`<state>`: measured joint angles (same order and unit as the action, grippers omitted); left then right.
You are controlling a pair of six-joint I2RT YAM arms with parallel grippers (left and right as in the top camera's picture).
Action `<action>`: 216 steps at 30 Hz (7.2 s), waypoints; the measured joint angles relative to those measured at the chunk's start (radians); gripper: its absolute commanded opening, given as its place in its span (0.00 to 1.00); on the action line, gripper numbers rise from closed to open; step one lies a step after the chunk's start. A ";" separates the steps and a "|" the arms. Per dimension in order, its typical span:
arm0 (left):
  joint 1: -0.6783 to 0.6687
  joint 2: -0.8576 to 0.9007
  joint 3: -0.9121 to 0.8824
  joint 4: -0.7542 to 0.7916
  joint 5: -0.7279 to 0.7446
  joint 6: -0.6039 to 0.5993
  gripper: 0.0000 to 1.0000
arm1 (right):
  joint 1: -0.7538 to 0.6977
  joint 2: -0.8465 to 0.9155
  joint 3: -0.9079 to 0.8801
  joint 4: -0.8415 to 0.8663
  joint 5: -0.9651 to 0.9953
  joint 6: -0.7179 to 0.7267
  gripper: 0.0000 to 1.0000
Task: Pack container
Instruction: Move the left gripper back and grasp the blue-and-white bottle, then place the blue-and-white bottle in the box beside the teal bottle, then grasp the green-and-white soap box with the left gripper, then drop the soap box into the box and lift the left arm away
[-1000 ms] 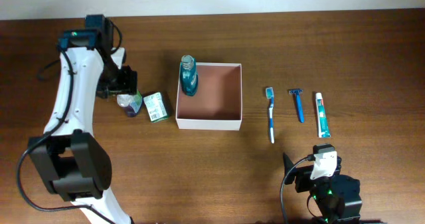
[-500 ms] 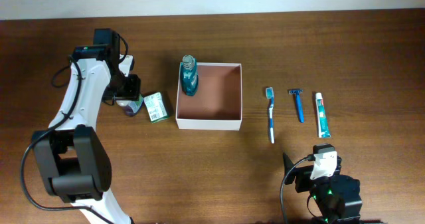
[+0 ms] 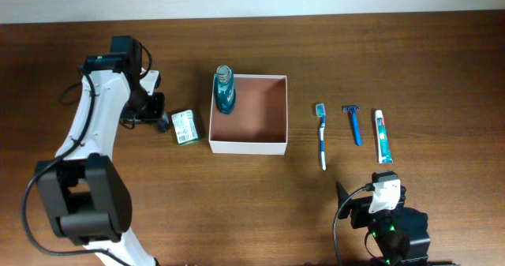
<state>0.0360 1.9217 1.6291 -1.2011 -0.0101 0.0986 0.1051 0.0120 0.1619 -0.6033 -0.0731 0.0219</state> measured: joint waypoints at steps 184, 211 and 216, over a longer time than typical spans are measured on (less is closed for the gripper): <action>-0.182 -0.109 0.050 -0.064 0.051 -0.345 0.22 | 0.000 0.000 0.000 0.000 0.000 0.000 0.99; -0.656 0.125 0.029 0.445 0.013 -0.380 0.74 | 0.000 0.000 0.000 0.000 0.000 0.000 0.99; -0.654 0.124 0.102 0.296 0.034 -0.389 0.99 | 0.000 0.000 0.000 0.000 0.000 0.000 0.99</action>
<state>-0.6178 2.0460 1.7309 -0.9047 0.0238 -0.2909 0.1051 0.0120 0.1619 -0.6037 -0.0731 0.0216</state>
